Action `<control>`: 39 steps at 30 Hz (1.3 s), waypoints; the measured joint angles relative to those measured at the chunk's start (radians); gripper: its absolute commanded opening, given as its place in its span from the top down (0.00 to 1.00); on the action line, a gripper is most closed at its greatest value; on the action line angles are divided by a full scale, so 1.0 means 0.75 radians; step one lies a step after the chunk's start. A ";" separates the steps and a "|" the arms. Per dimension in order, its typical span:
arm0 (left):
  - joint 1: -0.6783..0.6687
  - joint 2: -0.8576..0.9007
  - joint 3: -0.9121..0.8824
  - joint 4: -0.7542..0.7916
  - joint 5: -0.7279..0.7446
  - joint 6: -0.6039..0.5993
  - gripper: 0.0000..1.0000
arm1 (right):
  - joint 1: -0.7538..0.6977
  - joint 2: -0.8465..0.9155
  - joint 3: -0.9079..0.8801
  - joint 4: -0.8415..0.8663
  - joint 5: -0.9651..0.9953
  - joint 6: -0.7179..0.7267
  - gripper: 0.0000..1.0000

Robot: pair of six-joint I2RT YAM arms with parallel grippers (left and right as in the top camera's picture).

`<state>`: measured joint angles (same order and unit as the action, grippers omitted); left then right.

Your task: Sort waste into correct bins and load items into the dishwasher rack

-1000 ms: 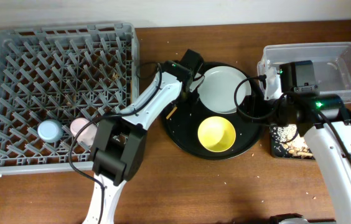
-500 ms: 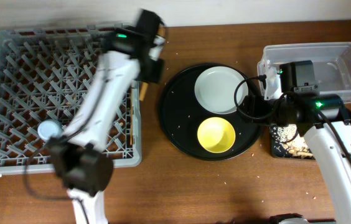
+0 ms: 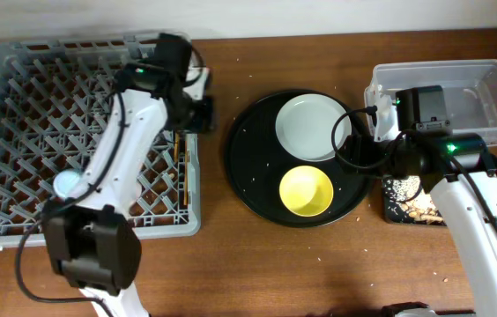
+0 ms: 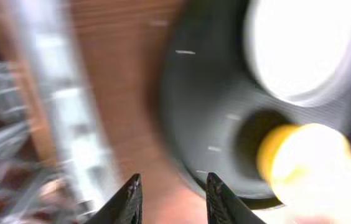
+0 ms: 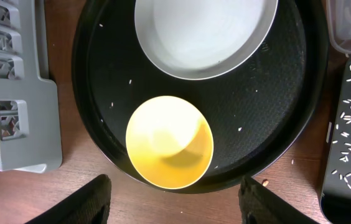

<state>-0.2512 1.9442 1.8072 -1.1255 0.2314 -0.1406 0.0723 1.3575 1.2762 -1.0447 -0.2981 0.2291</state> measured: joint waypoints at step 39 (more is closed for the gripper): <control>0.378 0.022 -0.357 0.326 -1.832 -0.297 0.95 | 0.000 0.002 0.000 -0.008 0.000 0.004 0.20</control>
<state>0.0322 1.9610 1.5394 -0.8810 -1.1427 -0.3630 0.0723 1.3586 1.2762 -1.0508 -0.2981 0.2317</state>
